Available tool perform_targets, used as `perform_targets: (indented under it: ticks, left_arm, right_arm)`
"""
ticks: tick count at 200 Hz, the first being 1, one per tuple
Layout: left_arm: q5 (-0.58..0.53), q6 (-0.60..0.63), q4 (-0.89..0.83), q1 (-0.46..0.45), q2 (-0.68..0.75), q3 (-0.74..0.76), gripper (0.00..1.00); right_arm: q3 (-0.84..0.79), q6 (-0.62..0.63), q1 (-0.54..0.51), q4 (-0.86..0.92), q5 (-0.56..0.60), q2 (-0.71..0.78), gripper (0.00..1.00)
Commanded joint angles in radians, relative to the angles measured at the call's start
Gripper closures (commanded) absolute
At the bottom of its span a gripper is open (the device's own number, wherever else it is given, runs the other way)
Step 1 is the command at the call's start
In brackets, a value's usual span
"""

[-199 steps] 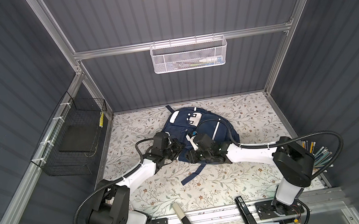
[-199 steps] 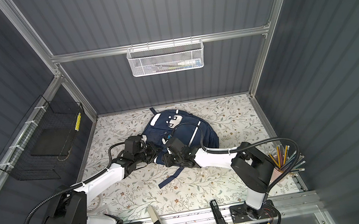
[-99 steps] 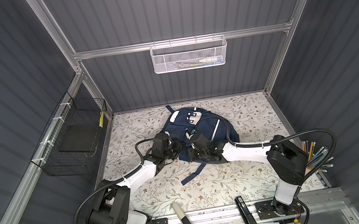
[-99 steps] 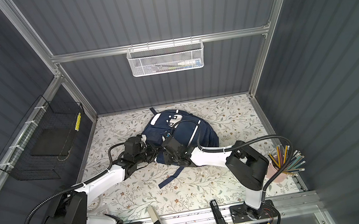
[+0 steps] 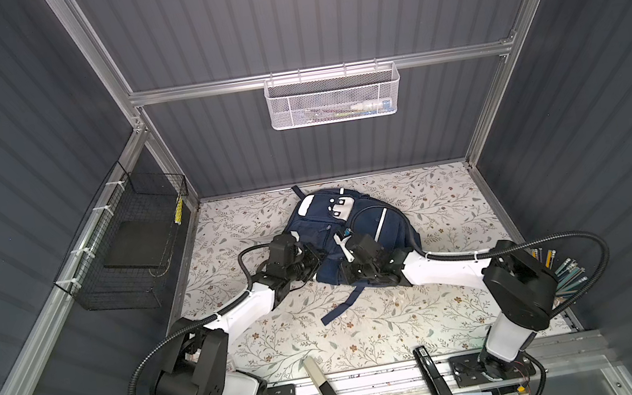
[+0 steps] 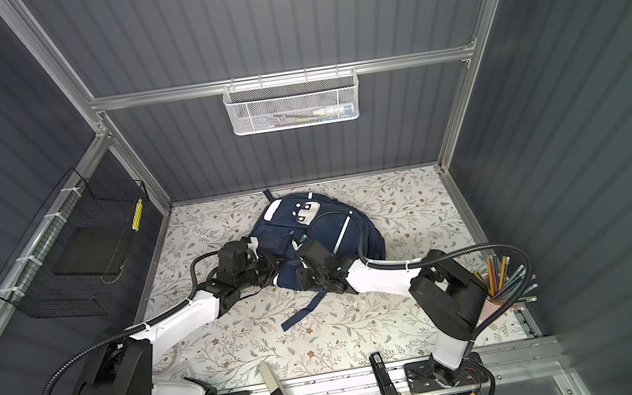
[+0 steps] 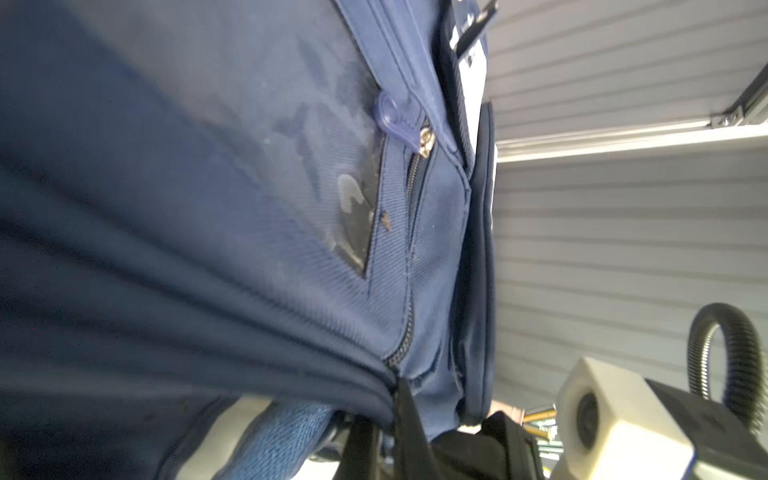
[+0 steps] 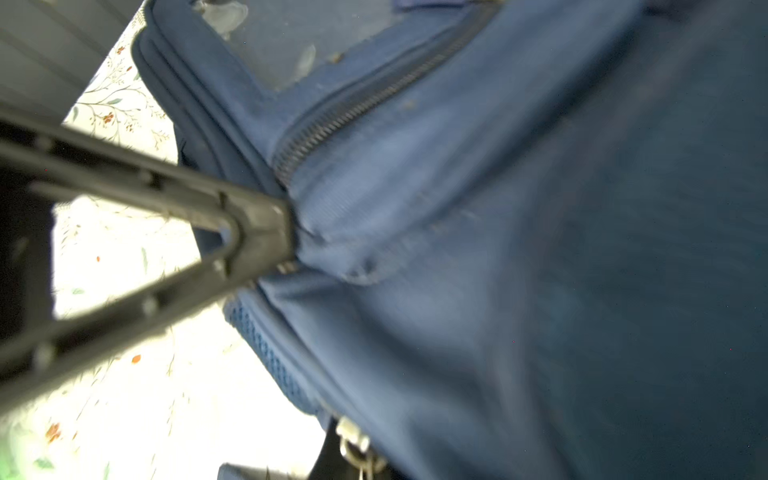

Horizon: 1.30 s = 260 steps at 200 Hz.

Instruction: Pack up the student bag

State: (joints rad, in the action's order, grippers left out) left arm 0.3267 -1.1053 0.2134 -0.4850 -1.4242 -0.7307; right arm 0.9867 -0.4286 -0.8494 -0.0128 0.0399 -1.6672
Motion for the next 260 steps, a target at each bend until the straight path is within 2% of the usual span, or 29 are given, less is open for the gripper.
perform_targets:
  ticks: [1, 31, 70, 105, 136, 164, 190, 208, 224, 228, 241, 246, 253, 260]
  left_arm:
    - [0.084, 0.077, -0.083, 0.034, 0.022, -0.035, 1.0]
    - [0.111, 0.084, -0.085, 0.072, 0.021, -0.036, 1.0]
    - [0.115, 0.106, -0.113, 0.095, 0.033, -0.036, 1.0]
    - [0.115, 0.121, -0.126, 0.109, 0.033, -0.034, 1.0]
    - [0.12, 0.132, -0.124, 0.109, 0.009, -0.049, 1.0]
    - [0.099, 0.153, -0.135, 0.111, -0.015, -0.072, 1.0]
    - [0.082, 0.211, -0.156, 0.149, -0.078, -0.133, 1.0]
    - [0.097, 0.233, -0.153, 0.206, -0.131, -0.205, 0.85]
    - [0.103, 0.256, -0.166, 0.247, -0.165, -0.269, 0.7]
    - [0.096, 0.267, -0.177, 0.253, -0.167, -0.28, 0.64]
    - [0.033, 0.311, -0.235, 0.256, -0.142, -0.302, 0.33]
    - [0.011, 0.322, -0.251, 0.253, -0.121, -0.297, 0.26]
    - [-0.013, 0.322, -0.257, 0.252, -0.088, -0.272, 0.21]
    - [-0.02, 0.311, -0.263, 0.252, -0.051, -0.24, 0.21]
  right_arm:
    - [-0.064, -0.035, 0.058, 0.082, 0.034, 0.068, 1.0]
    - [-0.138, -0.076, 0.114, 0.16, -0.027, 0.139, 1.0]
    - [-0.218, -0.078, 0.188, 0.25, -0.019, 0.251, 1.0]
    - [-0.279, -0.022, 0.327, 0.318, -0.042, 0.368, 1.0]
    - [-0.256, 0.052, 0.45, 0.342, -0.092, 0.333, 1.0]
    - [-0.225, 0.085, 0.442, 0.347, -0.165, 0.315, 1.0]
    - [-0.217, 0.074, 0.329, 0.364, -0.119, 0.336, 1.0]
    - [-0.179, 0.041, 0.206, 0.342, -0.133, 0.315, 1.0]
    - [-0.076, 0.024, 0.09, 0.352, -0.116, 0.241, 1.0]
    - [-0.044, 0.016, 0.067, 0.356, -0.114, 0.216, 1.0]
    - [0.057, -0.02, 0.01, 0.355, -0.106, 0.138, 1.0]
    - [0.091, -0.035, -0.008, 0.342, -0.109, 0.111, 1.0]
    - [0.133, -0.051, -0.025, 0.32, -0.122, 0.071, 1.0]
    - [0.173, -0.067, -0.039, 0.3, -0.136, 0.034, 1.0]
